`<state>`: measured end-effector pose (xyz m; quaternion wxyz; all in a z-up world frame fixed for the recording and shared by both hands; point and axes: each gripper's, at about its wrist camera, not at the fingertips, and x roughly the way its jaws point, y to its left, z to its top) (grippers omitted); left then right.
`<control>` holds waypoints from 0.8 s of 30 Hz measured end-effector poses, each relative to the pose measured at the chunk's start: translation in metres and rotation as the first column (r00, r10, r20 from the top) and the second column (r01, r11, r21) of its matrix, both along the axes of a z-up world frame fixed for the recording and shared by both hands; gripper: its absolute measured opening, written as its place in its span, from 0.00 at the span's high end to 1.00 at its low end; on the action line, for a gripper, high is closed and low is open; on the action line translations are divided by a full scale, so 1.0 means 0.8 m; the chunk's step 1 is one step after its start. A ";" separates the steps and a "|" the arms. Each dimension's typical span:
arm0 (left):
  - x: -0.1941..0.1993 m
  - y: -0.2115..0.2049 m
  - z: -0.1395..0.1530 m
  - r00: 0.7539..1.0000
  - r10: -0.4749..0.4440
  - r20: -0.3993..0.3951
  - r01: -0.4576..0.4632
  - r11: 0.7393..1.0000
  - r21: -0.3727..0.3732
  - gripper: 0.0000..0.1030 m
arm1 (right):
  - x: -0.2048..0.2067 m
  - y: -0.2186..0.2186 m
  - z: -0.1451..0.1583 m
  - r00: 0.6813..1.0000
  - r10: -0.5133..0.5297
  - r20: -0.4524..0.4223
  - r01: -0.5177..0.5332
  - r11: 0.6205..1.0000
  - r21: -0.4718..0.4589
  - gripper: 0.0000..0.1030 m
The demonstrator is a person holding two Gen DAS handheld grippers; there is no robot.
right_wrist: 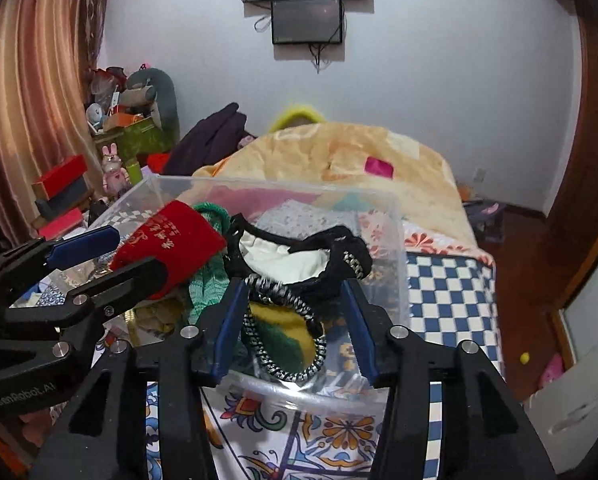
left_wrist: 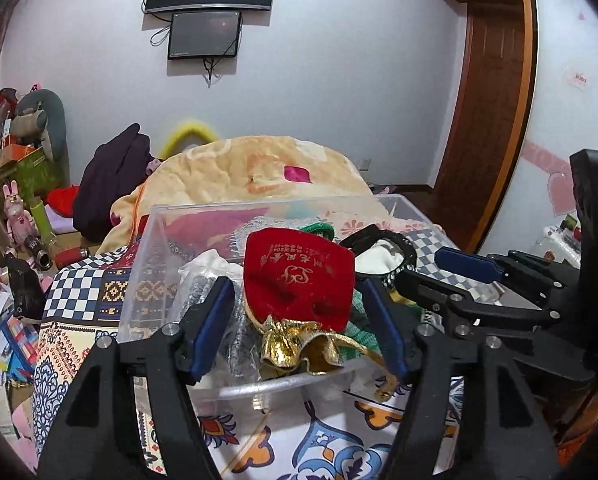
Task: Organize soft objects
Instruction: 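Carry cord and red pouch over the clear box while both tools open to drop them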
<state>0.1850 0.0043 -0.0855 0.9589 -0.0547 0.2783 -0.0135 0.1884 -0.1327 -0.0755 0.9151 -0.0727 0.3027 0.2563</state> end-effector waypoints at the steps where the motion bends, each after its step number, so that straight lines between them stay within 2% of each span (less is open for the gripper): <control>1: -0.003 0.001 0.003 1.000 -0.002 0.004 0.002 1.000 -0.007 0.36 | -0.001 -0.002 0.003 1.000 0.003 0.003 -0.003 1.000 0.004 0.55; 5: -0.021 0.007 0.023 0.999 -0.008 0.048 0.010 1.000 -0.026 0.36 | -0.009 -0.012 0.020 1.000 0.006 0.030 -0.007 0.999 0.031 0.55; 14: -0.070 0.018 0.085 0.984 -0.003 0.177 0.004 1.000 -0.004 0.35 | -0.038 -0.032 0.078 0.990 0.012 0.143 -0.028 0.993 0.111 0.55; 17: -0.085 0.018 0.102 0.977 -0.009 0.212 0.008 1.000 0.007 0.31 | -0.055 -0.034 0.095 0.983 0.019 0.184 -0.044 0.990 0.135 0.55; 20: -0.104 0.016 0.119 0.966 -0.014 0.258 0.008 1.000 0.024 0.24 | -0.072 -0.037 0.110 0.974 0.024 0.225 -0.060 0.986 0.156 0.49; 24: -0.125 0.011 0.137 0.953 -0.027 0.302 0.012 0.999 0.052 0.17 | -0.095 -0.041 0.128 0.955 0.006 0.296 -0.062 0.982 0.180 0.34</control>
